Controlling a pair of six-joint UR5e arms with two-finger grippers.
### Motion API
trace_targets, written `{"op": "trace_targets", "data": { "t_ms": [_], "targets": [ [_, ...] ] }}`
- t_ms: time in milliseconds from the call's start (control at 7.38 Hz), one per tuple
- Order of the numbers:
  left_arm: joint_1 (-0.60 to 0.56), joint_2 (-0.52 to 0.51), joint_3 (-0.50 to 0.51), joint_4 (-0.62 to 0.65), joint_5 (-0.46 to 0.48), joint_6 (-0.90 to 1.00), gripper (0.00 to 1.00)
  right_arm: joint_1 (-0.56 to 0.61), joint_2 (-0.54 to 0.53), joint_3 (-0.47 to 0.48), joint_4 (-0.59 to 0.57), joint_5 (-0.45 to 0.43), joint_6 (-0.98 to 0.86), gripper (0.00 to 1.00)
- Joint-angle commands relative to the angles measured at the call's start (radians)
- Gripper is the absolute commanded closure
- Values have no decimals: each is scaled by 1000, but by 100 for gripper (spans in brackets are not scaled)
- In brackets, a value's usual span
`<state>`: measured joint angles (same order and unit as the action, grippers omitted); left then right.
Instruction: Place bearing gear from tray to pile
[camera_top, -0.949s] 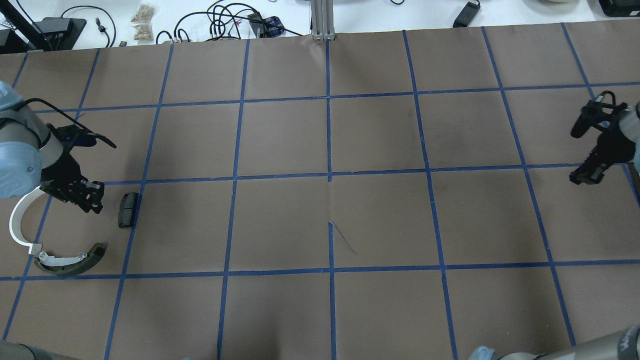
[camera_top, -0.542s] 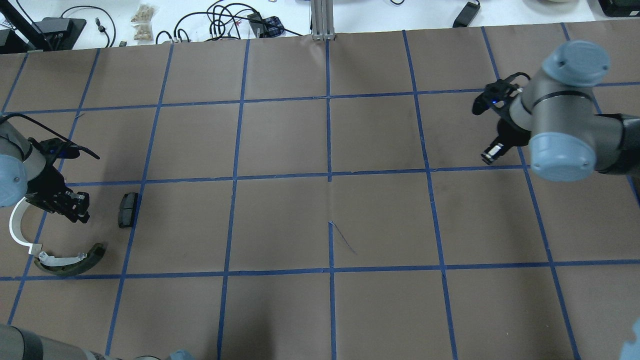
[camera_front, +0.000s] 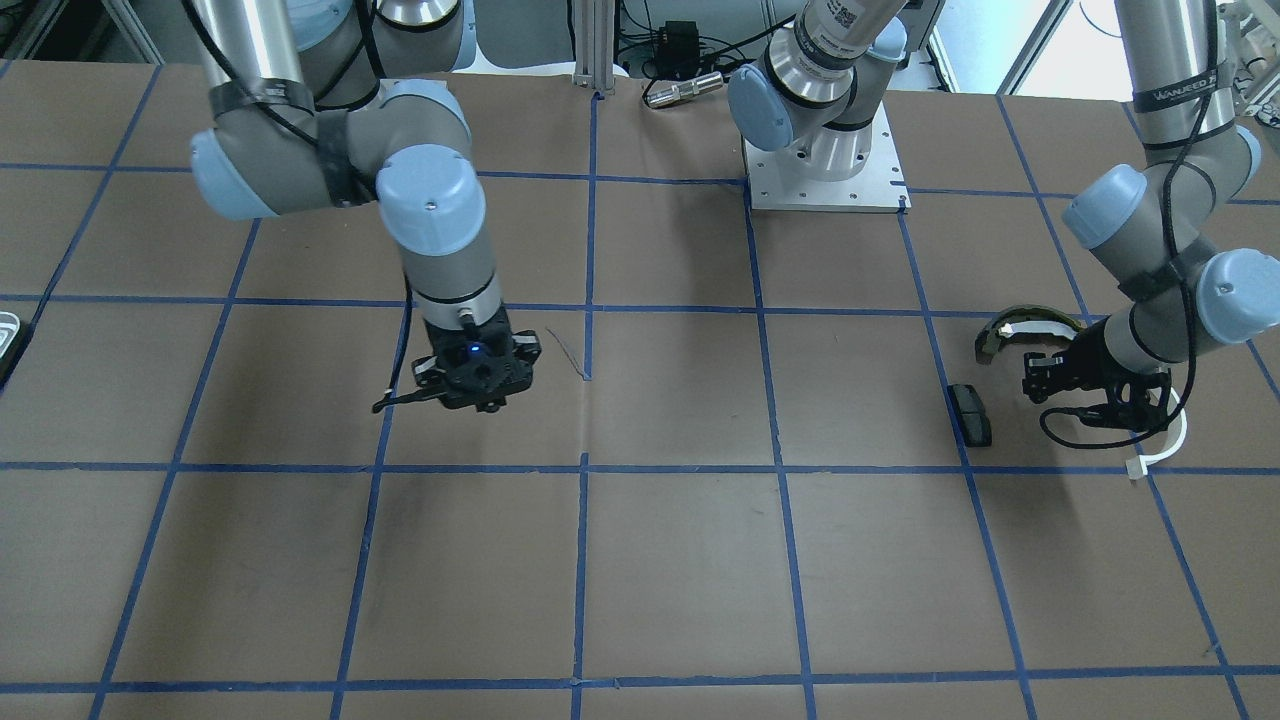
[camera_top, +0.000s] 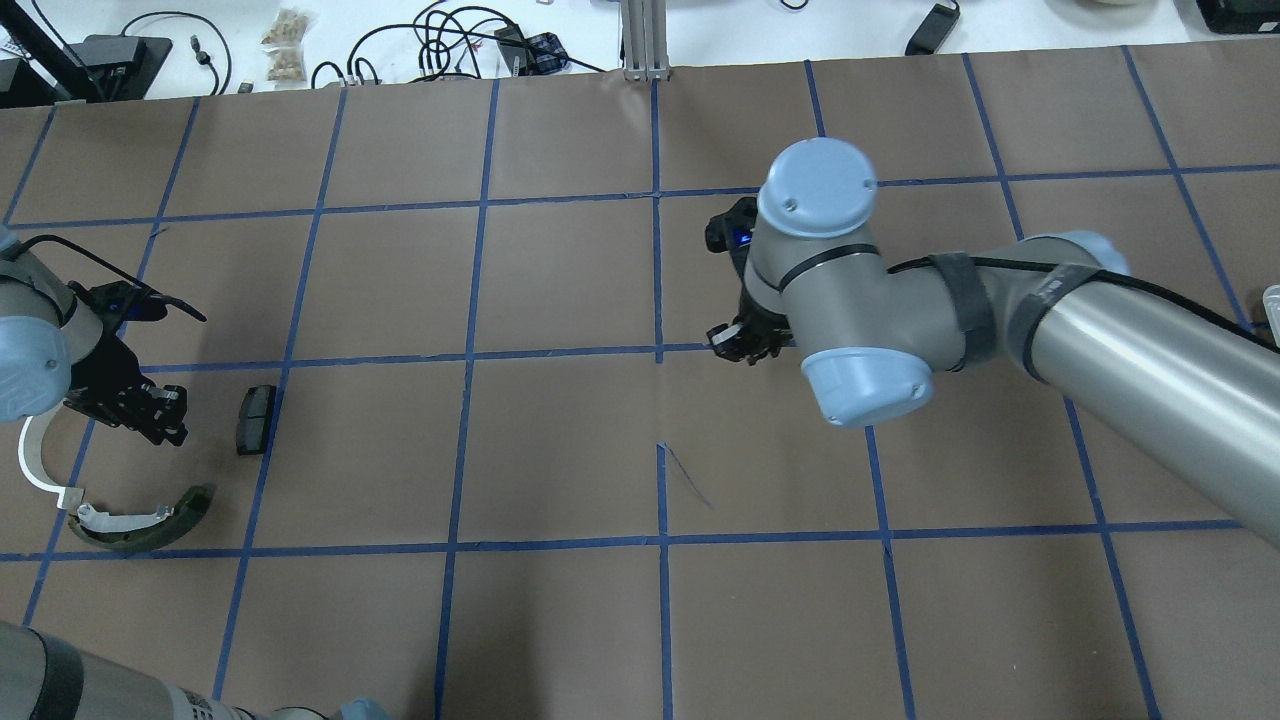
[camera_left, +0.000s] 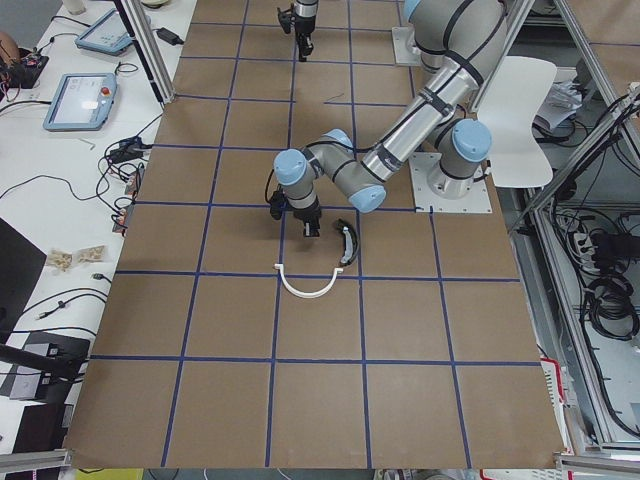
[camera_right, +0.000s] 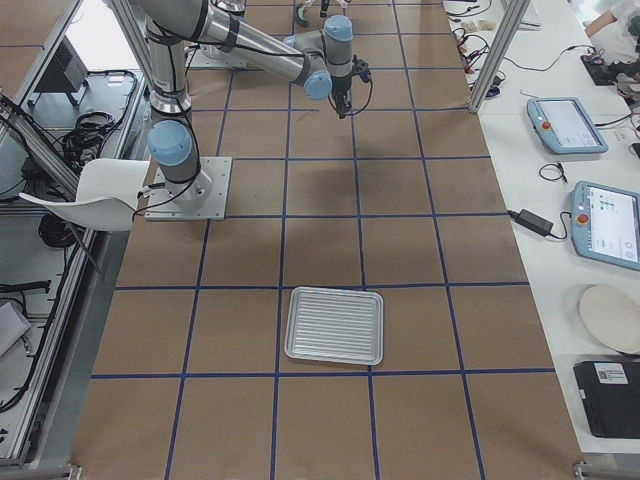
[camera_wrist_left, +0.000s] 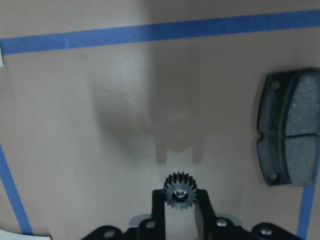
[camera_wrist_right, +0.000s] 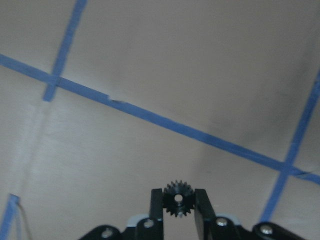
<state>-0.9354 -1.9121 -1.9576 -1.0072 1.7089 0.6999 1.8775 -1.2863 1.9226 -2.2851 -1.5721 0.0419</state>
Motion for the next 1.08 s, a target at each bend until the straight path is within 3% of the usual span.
{"op": "trace_targets", "data": {
  "t_ms": [0, 136, 271, 407, 678, 949],
  "targets": [
    [-2, -15, 5, 9, 1, 0, 79, 182, 92, -59, -8, 29, 359, 100],
    [-5, -15, 6, 9, 0, 0, 52, 210, 146, -89, -16, 85, 444, 100],
    [-6, -15, 9, 9, -3, -6, 16, 215, 156, -106, -11, 87, 488, 80],
    [-9, -12, 9, 7, -3, -5, 8, 213, 157, -112, -16, 78, 490, 1],
    [-57, 27, 11, -10, -33, -10, 5, 155, 145, -157, 21, 78, 474, 0],
    [-181, 71, 9, -16, -49, -11, 0, 38, 64, -302, 276, 69, 422, 0]
  ]
}}
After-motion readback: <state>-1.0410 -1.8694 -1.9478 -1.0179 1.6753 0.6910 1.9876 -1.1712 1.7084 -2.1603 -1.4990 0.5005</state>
